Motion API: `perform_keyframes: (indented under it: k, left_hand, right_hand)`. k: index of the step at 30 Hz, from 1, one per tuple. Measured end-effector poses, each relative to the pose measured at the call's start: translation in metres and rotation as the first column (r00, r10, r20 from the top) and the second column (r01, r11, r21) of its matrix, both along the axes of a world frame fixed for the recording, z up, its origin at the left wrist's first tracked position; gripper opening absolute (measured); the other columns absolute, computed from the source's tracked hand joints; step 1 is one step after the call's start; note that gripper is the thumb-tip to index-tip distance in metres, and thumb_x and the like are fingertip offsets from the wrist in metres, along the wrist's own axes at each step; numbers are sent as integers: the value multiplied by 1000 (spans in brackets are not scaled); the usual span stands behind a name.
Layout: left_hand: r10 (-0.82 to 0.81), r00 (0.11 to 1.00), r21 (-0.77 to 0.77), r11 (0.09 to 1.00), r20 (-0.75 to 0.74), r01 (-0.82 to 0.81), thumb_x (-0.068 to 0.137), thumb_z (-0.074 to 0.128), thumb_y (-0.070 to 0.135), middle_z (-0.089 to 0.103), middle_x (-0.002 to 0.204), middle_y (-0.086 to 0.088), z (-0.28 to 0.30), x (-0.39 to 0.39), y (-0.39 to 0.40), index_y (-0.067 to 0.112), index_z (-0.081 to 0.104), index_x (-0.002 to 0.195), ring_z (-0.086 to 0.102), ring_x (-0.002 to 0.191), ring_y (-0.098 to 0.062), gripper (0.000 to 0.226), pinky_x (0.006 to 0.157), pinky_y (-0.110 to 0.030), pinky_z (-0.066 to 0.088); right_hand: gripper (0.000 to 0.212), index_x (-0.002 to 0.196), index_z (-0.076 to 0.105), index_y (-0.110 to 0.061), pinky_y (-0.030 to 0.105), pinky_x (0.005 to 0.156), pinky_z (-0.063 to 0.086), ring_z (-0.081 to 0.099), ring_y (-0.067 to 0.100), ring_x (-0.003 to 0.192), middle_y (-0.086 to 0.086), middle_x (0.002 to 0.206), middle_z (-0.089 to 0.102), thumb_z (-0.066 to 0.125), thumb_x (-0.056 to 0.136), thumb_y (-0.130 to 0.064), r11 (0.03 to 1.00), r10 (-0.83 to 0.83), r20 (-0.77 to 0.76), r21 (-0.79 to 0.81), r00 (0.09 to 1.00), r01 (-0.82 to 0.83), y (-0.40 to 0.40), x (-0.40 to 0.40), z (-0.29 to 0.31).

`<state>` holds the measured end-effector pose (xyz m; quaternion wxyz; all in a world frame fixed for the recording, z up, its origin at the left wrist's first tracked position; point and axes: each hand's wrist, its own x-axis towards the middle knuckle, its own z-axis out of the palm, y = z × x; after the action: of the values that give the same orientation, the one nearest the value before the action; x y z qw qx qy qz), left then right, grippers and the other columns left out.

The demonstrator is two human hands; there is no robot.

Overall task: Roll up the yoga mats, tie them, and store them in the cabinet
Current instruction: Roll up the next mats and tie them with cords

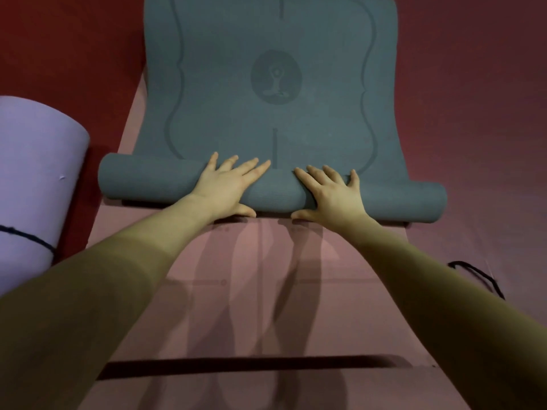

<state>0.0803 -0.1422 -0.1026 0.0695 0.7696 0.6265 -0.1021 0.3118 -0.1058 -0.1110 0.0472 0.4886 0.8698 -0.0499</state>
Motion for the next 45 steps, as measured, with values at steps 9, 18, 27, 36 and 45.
perform_keyframes:
  k: [9,18,27,36,45]
  left_hand:
    - [-8,998,58,998,58,4,75,64,61,37,148,10,9,17,-16,32,20,149,42,125,-24,91,103,-41,30]
    - [-57,997,65,996,50,53,78,61,61,36,149,9,6,42,-92,32,18,150,43,124,-24,89,101,-40,31]
    - [-66,996,5,998,56,65,80,60,59,34,151,8,10,57,-148,31,17,151,42,125,-26,88,103,-43,30]
    - [-97,992,-130,986,75,106,73,55,71,18,158,7,11,46,-130,29,8,152,28,141,-19,102,113,-40,21]
    - [-139,990,208,969,30,130,84,36,54,58,131,-14,-11,40,-142,12,54,133,59,115,-32,67,97,-51,44]
  right_hand:
    - [80,128,57,-17,54,82,41,64,35,95,5,113,66,76,64,-59,977,131,-57,176,990,-119,-10,17,1]
    - [81,121,61,-16,48,72,47,66,33,84,5,102,69,83,55,-57,985,124,-74,129,990,-113,-90,44,4]
    - [82,119,64,-15,40,69,49,65,30,76,3,99,69,83,53,-61,975,173,-133,162,976,-151,-144,64,5]
    - [63,138,49,-19,53,101,36,51,40,117,15,131,55,59,84,-49,950,139,-133,299,981,-94,-170,64,-10]
    - [60,142,43,-33,64,104,27,46,37,129,8,142,50,30,90,-58,997,-7,-50,74,999,11,-142,49,0]
